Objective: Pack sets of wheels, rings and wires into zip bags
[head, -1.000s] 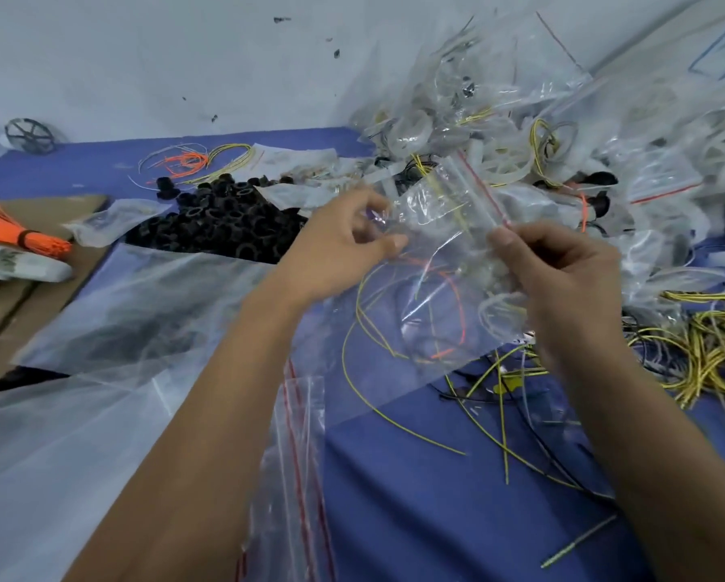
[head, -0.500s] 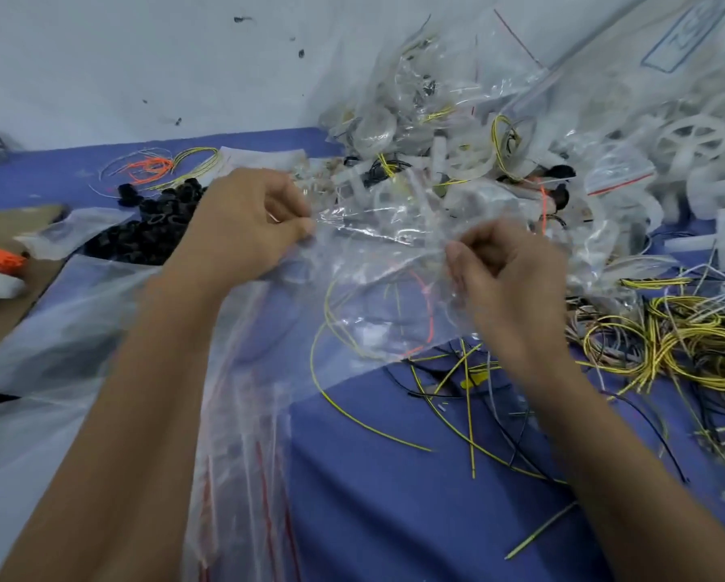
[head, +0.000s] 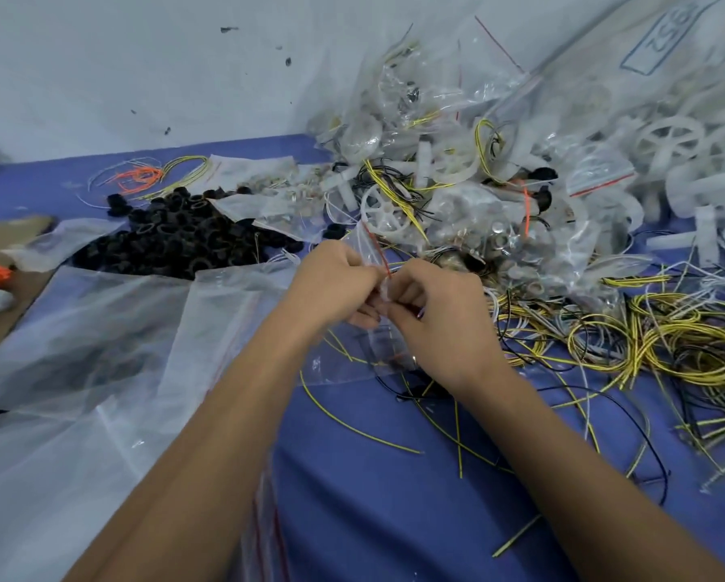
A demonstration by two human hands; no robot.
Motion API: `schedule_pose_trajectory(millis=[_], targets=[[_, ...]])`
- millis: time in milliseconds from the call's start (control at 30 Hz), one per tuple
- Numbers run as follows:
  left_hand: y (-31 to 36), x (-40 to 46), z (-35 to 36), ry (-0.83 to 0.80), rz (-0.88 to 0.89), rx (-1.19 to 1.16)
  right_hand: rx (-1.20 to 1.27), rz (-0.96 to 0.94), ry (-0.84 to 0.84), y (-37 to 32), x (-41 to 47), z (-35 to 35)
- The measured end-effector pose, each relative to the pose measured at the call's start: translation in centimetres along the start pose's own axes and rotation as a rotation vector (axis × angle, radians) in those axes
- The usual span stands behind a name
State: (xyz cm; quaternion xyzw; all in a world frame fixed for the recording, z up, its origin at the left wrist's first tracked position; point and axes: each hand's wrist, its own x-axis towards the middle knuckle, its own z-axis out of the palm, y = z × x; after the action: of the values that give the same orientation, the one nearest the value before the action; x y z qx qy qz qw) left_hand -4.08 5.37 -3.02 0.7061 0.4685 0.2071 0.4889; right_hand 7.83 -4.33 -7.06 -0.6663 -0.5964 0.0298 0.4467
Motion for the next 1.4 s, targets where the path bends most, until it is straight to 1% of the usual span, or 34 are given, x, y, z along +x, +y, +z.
schedule_pose_trajectory(millis=[67,200,300,400,533,600,633,733,800,833,900,933,967,1033,1133,1233,1267,1333,1400], targets=[[0.1,-0.2,-0.7,-0.075,-0.031,-0.066,0.068,0.073,-0.004,0.2,0.0,0.1],[0.3,-0.6,-2.1,-0.152,-0.042,-0.143,0.181,0.173,0.005,-0.2,0.2,-0.1],[0.5,-0.9,-2.2,-0.237,-0.016,-0.158,0.239,0.179,-0.067,-0.7,0.2,-0.3],[0.7,-1.1,-2.0,-0.261,-0.010,-0.136,0.301,0.187,-0.112,-0.7,0.2,-0.4],[0.6,-1.0,-2.9,-0.250,-0.013,-0.065,0.364,0.266,-0.150,-0.6,0.4,-0.7],[0.5,-0.9,-3.7,-0.250,-0.028,-0.045,0.323,0.310,-0.116,-0.3,0.5,-1.1],[0.6,-0.9,-4.2,-0.252,-0.034,-0.036,0.261,0.320,-0.076,-0.1,0.6,-1.3],[0.8,-1.3,-6.5,-0.281,-0.028,-0.061,0.078,0.356,0.095,1.0,0.9,-2.3],[0.9,-1.7,-8.2,-0.320,-0.005,-0.082,0.099,0.382,0.155,1.3,1.1,-2.8],[0.9,-1.8,-8.7,-0.327,-0.002,-0.084,0.116,0.379,0.146,1.4,1.2,-2.8],[1.3,-2.0,-8.7,-0.289,-0.010,-0.071,0.133,0.339,0.065,1.1,1.2,-2.5],[1.6,-1.9,-8.2,-0.239,-0.019,-0.050,0.165,0.314,0.014,0.8,1.1,-2.2],[1.8,-1.7,-7.5,-0.178,-0.025,0.000,0.213,0.291,-0.028,0.5,0.9,-1.9],[2.3,-1.3,-5.9,-0.073,-0.017,0.193,0.245,0.238,-0.071,0.3,0.7,-1.3],[2.4,-1.1,-3.6,0.028,0.109,0.504,0.180,0.195,-0.078,0.2,0.6,-1.2],[2.3,-1.1,-1.1,0.117,0.263,0.673,0.168,0.182,-0.048,0.3,0.7,-1.6],[2.1,-1.0,-0.4,0.143,0.293,0.673,0.167,0.179,-0.029,0.4,0.8,-1.9],[1.5,-0.6,0.4,0.151,0.283,0.567,0.130,0.187,0.061,1.0,1.1,-2.7],[0.5,0.0,0.6,0.140,0.241,0.458,-0.015,0.192,0.165,2.1,1.7,-3.9]])
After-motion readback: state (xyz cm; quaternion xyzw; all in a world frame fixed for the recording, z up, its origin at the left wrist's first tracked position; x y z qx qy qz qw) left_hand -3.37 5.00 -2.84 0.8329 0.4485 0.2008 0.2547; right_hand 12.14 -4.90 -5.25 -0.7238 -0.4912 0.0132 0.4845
